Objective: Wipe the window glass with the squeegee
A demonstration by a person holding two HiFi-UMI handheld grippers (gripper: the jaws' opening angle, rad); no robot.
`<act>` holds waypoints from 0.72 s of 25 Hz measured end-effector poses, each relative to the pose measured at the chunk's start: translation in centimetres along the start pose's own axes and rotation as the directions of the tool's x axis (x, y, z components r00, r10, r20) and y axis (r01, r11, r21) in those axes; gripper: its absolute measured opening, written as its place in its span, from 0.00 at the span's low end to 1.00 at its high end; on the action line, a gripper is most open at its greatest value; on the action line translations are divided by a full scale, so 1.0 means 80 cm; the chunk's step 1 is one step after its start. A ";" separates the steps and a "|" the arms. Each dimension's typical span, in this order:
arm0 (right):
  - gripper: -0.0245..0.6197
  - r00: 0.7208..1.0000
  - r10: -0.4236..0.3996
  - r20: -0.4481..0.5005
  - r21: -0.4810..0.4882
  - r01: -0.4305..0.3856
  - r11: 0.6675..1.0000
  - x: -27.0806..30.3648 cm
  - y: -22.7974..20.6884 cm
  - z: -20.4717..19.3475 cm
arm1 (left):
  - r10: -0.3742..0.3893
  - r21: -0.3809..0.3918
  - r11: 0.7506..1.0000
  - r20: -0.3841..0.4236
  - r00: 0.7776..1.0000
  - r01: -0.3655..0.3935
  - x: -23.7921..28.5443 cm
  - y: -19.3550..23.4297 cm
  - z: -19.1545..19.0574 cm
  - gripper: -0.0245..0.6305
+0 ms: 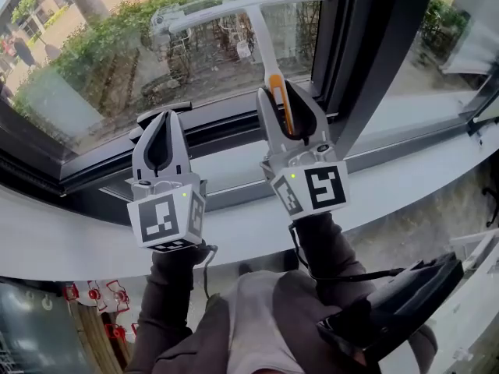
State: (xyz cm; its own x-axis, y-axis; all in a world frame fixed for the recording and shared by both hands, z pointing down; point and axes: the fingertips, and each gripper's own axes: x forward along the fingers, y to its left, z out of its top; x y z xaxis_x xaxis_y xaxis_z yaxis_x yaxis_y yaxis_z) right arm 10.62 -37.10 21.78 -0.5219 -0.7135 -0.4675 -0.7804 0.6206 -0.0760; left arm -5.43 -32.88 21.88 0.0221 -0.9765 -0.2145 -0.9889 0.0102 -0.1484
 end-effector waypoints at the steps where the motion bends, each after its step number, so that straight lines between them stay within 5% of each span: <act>1: 0.24 1.000 -0.001 -0.004 0.002 0.001 1.000 -0.002 0.000 -0.003 | 0.001 -0.002 1.000 0.001 1.000 -0.001 0.001 0.000 0.000 0.04; 18: 0.24 0.998 -0.010 -0.057 0.036 0.012 0.999 -0.030 -0.002 -0.047 | -0.007 0.000 1.000 -0.023 1.000 0.007 -0.001 -0.013 -0.009 0.04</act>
State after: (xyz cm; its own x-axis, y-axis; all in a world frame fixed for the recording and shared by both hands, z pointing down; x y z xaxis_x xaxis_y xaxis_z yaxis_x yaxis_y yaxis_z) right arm 10.73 -36.71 26.24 -0.5329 -0.7371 -0.4155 -0.7739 0.6232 -0.1129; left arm -4.54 -32.95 22.76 0.0254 -0.9813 -0.1908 -0.9888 0.0035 -0.1495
